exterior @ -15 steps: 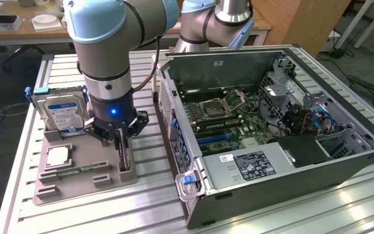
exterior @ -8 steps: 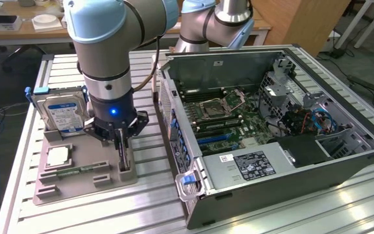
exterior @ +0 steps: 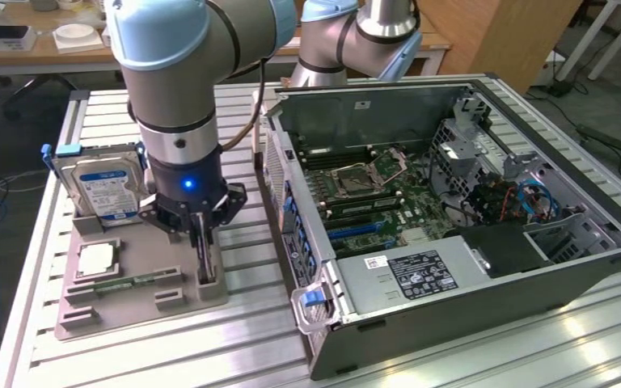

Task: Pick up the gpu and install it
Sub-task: 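Pick up the gpu and move the gpu toward the slot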

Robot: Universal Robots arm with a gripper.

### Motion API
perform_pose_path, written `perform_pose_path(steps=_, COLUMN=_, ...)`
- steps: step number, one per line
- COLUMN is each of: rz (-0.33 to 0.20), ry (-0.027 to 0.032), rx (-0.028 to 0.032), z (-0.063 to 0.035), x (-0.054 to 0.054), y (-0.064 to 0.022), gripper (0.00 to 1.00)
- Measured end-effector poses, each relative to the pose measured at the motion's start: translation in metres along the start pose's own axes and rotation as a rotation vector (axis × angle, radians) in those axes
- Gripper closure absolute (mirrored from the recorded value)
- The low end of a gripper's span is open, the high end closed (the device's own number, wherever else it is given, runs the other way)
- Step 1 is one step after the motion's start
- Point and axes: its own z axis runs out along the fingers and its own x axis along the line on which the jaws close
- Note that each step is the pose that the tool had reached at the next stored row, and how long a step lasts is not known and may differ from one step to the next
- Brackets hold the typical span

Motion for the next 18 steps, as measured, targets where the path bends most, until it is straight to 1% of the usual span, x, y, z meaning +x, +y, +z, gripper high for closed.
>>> perform_pose_path(steps=18, rz=0.0, ry=-0.0003, rx=-0.0001, z=-0.0302, x=0.0, y=0.0005, gripper=0.74)
